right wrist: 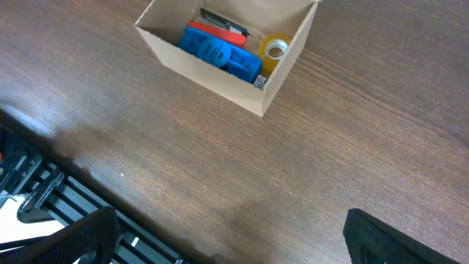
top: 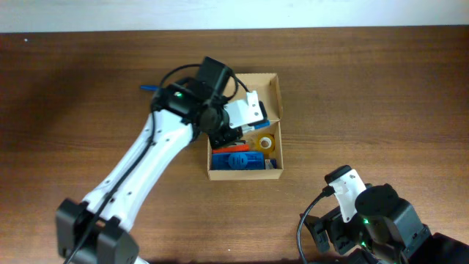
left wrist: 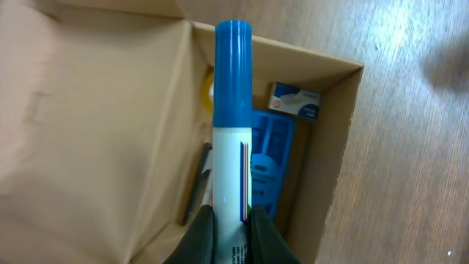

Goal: Pack container
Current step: 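Carry the marker into the box and release it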

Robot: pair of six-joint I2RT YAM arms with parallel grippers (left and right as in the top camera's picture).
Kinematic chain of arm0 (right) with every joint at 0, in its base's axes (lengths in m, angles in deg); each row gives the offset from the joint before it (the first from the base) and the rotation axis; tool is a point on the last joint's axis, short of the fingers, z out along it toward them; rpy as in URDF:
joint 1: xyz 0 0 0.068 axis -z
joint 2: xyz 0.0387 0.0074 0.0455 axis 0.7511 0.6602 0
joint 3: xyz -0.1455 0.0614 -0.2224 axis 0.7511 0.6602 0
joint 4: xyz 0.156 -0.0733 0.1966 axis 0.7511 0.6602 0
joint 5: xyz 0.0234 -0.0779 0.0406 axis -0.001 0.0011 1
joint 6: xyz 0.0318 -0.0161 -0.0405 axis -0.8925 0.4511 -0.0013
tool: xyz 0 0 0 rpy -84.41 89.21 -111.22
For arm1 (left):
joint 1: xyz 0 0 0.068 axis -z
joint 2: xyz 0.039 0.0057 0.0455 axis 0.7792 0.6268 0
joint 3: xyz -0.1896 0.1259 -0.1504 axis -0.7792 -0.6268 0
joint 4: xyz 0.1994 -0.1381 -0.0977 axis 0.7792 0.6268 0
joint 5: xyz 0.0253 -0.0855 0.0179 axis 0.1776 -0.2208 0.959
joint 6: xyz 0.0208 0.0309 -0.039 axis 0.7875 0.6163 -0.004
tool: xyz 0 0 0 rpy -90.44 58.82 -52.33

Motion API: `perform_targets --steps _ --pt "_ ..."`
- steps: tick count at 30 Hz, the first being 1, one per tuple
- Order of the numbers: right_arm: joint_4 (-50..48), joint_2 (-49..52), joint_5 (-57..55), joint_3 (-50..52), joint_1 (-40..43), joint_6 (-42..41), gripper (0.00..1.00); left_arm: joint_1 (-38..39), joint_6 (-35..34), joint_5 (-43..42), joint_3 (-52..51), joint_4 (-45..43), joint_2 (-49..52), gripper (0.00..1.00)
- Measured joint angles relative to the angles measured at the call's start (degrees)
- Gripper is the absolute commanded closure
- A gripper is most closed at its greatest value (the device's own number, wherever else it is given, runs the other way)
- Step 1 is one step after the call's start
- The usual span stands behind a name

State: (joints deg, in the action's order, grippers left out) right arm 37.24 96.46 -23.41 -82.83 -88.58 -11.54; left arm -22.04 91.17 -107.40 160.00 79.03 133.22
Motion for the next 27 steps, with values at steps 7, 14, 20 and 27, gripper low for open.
perform_targets --steps 7,14,20,27 --pt "-0.02 0.0 0.0 0.0 0.0 0.0 0.01 1.81 0.0 0.17 0.0 0.09 5.25 0.98" --pt "-0.02 0.0 0.0 0.0 0.0 0.02 0.01 1.81 1.25 0.2 0.0 0.15 5.46 0.98" --pt "-0.02 0.0 0.0 0.0 0.0 0.02 0.01 1.81 1.73 0.2 0.0 0.11 5.46 0.98" --pt "-0.02 0.0 0.0 0.0 0.0 0.02 0.01 1.81 1.9 0.17 0.0 0.11 5.46 0.98"
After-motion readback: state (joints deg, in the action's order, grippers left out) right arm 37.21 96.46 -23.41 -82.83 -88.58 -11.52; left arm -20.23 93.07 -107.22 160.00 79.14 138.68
